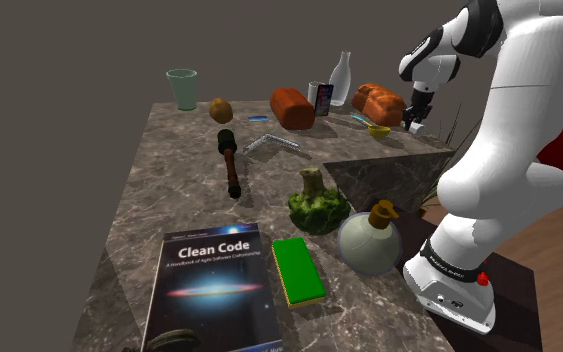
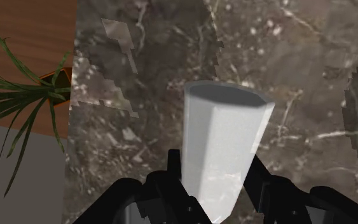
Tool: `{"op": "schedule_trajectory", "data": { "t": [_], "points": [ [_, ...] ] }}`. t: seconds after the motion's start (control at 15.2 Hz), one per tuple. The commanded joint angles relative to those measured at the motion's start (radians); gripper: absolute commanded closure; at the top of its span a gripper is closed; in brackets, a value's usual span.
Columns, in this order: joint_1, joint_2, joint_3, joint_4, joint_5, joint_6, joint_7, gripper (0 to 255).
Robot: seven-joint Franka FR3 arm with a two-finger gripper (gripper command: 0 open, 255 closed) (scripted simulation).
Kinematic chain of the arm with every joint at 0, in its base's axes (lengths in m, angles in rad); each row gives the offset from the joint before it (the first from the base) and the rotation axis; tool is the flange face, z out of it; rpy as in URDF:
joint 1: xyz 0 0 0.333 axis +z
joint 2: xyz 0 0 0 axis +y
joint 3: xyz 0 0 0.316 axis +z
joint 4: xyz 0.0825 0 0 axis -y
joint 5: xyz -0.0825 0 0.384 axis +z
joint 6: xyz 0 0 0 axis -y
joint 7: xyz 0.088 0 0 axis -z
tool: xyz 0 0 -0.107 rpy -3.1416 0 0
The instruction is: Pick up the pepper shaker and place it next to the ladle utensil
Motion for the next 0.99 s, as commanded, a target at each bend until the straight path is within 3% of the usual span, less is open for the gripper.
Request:
{"op": "schedule_trajectory", "data": {
  "t": [0.0,0.07,0.4,0.66,0.92],
  "points": [
    [0.0,0.0,0.0,0.0,0.0,0.0,0.0,255],
    [0.0,0.0,0.0,0.0,0.0,0.0,0.0,0],
    [0.0,0.0,0.0,0.0,0.0,0.0,0.0,0],
    [0.015,-0.062,-0.011,0.047,-0.03,-0.106,0.019,0],
    [0.015,-0.062,-0.011,0.047,-0.03,-0.106,0.019,0]
  ]
}}
